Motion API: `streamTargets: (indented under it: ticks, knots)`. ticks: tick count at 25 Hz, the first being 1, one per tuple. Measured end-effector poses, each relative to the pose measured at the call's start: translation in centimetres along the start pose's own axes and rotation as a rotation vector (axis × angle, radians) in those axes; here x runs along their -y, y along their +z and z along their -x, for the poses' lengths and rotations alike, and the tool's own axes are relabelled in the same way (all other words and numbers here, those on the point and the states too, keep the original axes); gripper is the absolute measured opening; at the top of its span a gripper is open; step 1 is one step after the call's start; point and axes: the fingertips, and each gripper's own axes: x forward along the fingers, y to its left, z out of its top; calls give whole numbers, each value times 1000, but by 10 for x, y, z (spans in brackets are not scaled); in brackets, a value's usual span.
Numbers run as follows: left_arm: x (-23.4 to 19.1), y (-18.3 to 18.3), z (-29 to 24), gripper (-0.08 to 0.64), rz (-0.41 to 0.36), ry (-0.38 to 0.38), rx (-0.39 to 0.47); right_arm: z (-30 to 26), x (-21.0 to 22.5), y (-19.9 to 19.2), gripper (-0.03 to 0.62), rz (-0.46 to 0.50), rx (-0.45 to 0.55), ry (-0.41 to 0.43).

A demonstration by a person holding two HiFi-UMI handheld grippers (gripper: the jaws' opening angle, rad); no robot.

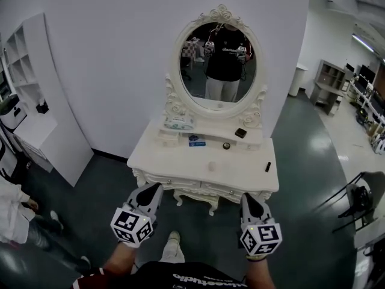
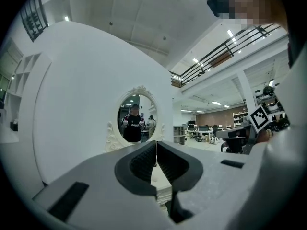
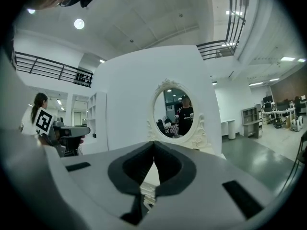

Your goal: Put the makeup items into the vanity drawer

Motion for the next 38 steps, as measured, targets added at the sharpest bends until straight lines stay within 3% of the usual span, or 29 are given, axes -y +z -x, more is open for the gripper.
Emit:
streamTargets:
  ticks: [11, 25, 38]
  knots:
    - [-74, 5, -76, 9, 13, -1, 1, -108, 7, 12, -8, 12, -35, 1]
    - [-158, 21, -167, 9, -10, -99, 6, -230, 5, 42, -8, 19, -14, -64]
    - [-205, 14, -219, 9, 24, -201, 18, -273, 5, 40, -8, 31, -37, -170]
